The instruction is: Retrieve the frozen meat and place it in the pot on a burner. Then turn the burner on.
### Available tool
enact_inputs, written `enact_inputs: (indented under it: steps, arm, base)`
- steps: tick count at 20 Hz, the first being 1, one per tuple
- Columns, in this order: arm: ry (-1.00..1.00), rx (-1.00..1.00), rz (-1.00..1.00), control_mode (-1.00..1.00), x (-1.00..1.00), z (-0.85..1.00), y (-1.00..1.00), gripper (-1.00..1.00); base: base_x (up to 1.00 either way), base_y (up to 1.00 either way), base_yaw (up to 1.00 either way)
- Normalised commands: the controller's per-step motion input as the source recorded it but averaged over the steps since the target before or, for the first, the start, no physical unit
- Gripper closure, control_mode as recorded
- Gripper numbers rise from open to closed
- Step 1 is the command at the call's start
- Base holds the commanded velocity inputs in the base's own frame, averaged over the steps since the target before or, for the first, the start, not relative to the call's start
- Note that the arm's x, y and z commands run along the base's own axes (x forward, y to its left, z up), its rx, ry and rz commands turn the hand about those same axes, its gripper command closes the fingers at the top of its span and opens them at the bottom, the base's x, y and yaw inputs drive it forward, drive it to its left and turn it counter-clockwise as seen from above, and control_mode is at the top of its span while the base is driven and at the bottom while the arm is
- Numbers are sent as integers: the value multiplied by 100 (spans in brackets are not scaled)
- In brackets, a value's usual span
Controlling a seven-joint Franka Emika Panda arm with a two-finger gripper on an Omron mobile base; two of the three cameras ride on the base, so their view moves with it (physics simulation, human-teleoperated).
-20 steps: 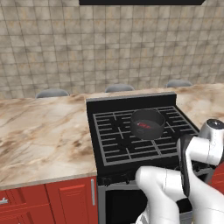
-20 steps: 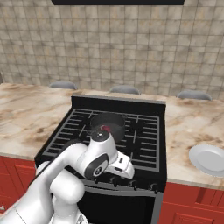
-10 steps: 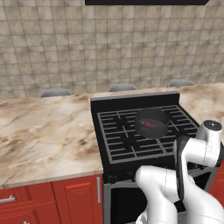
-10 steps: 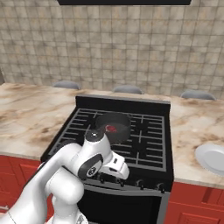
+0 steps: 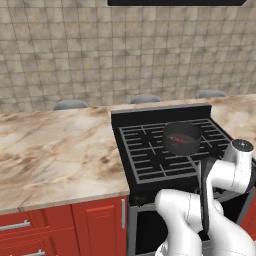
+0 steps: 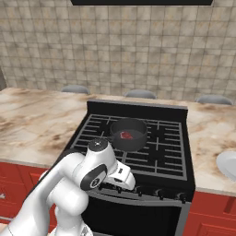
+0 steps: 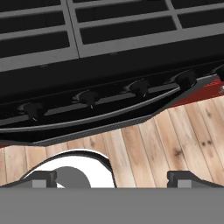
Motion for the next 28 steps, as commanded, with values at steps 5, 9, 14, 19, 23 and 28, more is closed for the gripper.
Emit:
enact_inputs:
  steps: [5, 9, 14, 19, 23, 28]
  arm:
    - [0, 0, 0, 100, 0, 0, 0, -100]
    - [0, 0, 0, 100, 0, 0, 0, -100]
    - [0, 0, 0, -100, -4, 0, 5, -100]
    - [-18, 2, 1, -100, -16, -3, -21, -100]
    - [-20, 2, 8, -100, -11, -28, -58, -100]
    - [-30, -6, 12, -100, -22, -50, -41, -100]
  base:
    - [-21, 44, -1]
    - [-21, 44, -1]
    - [-5, 8, 0]
    - [0, 0, 0]
    - [0, 0, 0]
    - [0, 0, 0]
